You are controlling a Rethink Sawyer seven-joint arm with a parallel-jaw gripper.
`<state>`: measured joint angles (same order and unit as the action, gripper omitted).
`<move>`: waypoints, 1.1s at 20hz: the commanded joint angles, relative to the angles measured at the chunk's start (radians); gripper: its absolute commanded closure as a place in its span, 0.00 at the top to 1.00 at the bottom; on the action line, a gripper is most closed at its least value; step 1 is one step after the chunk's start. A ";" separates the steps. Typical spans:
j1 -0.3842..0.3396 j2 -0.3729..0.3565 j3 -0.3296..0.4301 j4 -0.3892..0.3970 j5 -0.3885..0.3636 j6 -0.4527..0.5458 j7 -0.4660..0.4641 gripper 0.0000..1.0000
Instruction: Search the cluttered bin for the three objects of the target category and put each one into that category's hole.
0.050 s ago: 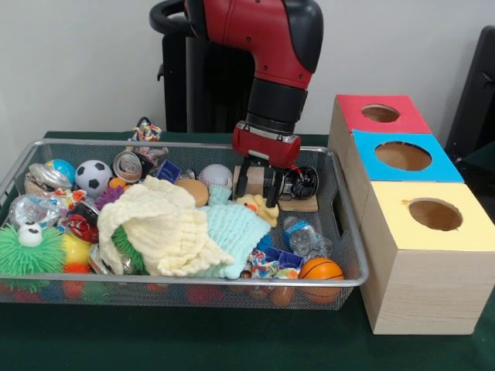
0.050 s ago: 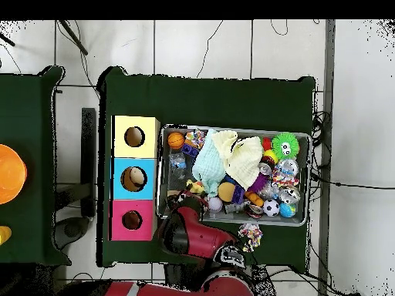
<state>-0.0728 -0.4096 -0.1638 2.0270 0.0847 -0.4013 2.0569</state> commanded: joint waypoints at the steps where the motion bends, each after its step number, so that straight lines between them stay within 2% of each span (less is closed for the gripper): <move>1: -0.034 0.085 0.096 -0.069 -0.013 -0.017 0.169 1.00; 12: -0.040 0.082 0.102 -0.073 -0.026 0.025 0.141 1.00; 13: -0.039 0.082 0.102 -0.076 -0.029 0.030 0.135 0.00; 22: -0.041 0.078 0.100 -0.077 -0.017 0.059 0.131 0.00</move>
<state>-0.0854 -0.4095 -0.1512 2.0271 0.0732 -0.4010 2.0569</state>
